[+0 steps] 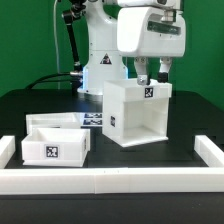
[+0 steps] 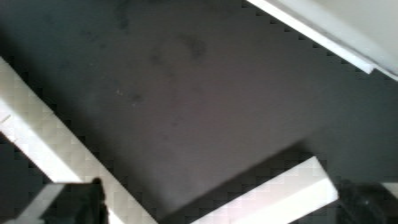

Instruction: Assemble drawer

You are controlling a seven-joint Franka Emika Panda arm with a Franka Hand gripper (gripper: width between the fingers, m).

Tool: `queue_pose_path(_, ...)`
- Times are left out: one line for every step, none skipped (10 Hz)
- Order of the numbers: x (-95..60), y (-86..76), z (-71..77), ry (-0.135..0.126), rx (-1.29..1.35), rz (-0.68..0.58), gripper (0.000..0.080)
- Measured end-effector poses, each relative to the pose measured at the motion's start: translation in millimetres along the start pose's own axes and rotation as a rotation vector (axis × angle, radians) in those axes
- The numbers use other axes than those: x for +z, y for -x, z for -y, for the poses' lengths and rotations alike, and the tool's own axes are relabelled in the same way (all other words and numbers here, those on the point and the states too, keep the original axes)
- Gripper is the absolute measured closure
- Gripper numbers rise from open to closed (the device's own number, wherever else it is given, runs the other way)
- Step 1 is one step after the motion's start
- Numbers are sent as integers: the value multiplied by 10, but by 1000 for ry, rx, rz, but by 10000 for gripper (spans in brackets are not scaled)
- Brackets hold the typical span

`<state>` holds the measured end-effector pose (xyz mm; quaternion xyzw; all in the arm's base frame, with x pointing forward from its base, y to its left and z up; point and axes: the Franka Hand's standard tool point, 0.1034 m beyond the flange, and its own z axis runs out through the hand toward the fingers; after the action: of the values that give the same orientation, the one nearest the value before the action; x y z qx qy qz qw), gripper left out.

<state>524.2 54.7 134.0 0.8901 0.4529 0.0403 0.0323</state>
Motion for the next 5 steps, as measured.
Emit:
queue_pose_path(1, 1, 1, 0, 0, 0, 150)
queue_pose_path(1, 1, 1, 0, 0, 0, 150)
queue_pose_path(1, 1, 1, 0, 1, 0, 150)
queue_pose_path(5, 2, 2, -1, 1, 0, 150)
queue_pose_path(6, 3, 3, -2, 1, 0, 150)
